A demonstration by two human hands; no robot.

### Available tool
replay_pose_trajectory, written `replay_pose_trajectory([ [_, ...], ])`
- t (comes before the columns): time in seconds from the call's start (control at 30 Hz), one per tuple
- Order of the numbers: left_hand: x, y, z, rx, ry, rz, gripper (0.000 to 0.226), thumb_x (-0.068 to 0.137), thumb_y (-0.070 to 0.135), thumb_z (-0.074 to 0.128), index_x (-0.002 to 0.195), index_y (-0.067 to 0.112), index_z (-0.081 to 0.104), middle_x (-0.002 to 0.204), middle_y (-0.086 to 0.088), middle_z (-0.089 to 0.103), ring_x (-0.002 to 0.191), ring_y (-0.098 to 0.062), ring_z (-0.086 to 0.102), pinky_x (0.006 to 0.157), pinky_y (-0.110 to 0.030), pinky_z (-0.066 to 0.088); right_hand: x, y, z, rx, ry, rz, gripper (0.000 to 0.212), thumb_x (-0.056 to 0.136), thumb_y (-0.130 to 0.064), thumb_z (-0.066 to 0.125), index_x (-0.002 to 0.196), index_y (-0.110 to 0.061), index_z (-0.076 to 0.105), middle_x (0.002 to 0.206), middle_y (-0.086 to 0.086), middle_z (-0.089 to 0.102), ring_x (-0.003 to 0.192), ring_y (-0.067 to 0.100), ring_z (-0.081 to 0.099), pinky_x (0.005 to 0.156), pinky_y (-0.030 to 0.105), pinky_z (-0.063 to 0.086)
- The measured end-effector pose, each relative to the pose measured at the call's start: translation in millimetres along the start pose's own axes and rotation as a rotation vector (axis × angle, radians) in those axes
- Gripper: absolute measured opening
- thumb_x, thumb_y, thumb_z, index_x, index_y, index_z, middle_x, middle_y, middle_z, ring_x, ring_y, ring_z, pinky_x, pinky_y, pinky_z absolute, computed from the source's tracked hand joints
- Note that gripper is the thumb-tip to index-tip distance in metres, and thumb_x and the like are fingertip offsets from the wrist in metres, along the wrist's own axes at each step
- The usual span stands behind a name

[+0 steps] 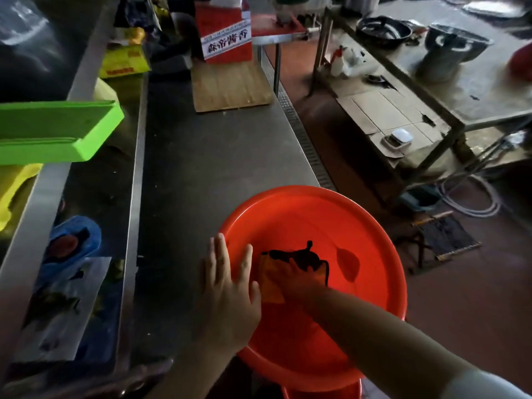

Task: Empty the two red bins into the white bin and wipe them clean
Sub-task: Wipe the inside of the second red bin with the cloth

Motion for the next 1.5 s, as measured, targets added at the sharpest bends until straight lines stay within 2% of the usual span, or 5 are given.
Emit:
replay_pose_trajectory([
  [0.27, 3.4, -2.6, 8.1, -0.034, 0.009, 0.027, 0.068, 0.091, 0.042, 0.038, 0.156, 0.027, 0.022, 0.162, -0.021, -0.006, 0.150, -0.035, -0.004, 0.119, -0.053, 0.013, 50.2, 5.9, 33.0, -0.051, 0.028, 0.041, 0.112, 0.078, -0.061, 0.073, 0.157, -0.043, -0.005, 0.166, 0.000, -0.019, 0.152, 0.037, -0.012, 0.111, 0.074, 0.008],
  [0.77, 2.9, -4.1, 1.9, -0.034, -0.027, 0.010, 0.058, 0.082, 0.032, 0.047, 0.139, 0.023, 0.055, 0.162, -0.023, 0.004, 0.149, -0.039, 0.003, 0.116, -0.056, 0.021, 59.2, 21.8, 23.3, 0.044, 0.043, -0.024, 0.054, 0.105, -0.034, 0.038, 0.156, -0.042, 0.022, 0.167, -0.006, 0.003, 0.152, 0.033, 0.003, 0.110, 0.068, 0.025],
  [1.0, 7.5, 2.6, -2.0, -0.075, -0.011, 0.032, 0.056, 0.080, 0.032, 0.047, 0.134, 0.025, 0.058, 0.161, -0.025, 0.005, 0.149, -0.040, 0.003, 0.116, -0.058, 0.021, 52.3, -7.7, 49.0, 0.258, -0.057, 0.092, 0.088, 0.094, -0.034, 0.064, 0.159, -0.037, 0.005, 0.166, -0.002, -0.013, 0.149, 0.048, -0.015, 0.108, 0.079, 0.012],
  [1.2, 5.3, -2.2, -1.1, -0.083, -0.005, 0.023, 0.055, 0.082, 0.032, 0.043, 0.134, 0.024, 0.058, 0.162, -0.023, 0.004, 0.150, -0.039, 0.002, 0.114, -0.059, 0.023, 44.0, -33.2, 54.3, 0.049, -0.053, -0.150, 0.065, 0.104, -0.037, 0.045, 0.158, -0.041, 0.010, 0.167, -0.007, -0.009, 0.150, 0.045, -0.011, 0.108, 0.078, 0.014],
  [1.5, 7.5, 0.4, -2.0, -0.113, 0.008, 0.033, 0.052, 0.085, 0.032, 0.039, 0.132, 0.025, 0.058, 0.162, -0.021, 0.003, 0.150, -0.037, 0.000, 0.113, -0.060, 0.026, 31.4, 15.9, 61.7, 0.219, -0.143, 0.089, 0.075, 0.099, -0.043, 0.054, 0.157, -0.047, 0.006, 0.165, -0.012, -0.017, 0.146, 0.052, -0.017, 0.109, 0.078, 0.012],
])
Point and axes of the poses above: each hand's wrist, its own x-axis towards the middle knuckle, its own z-axis out of the palm, y = z × x, the point moved 9 cm from there along x, towards the middle knuckle
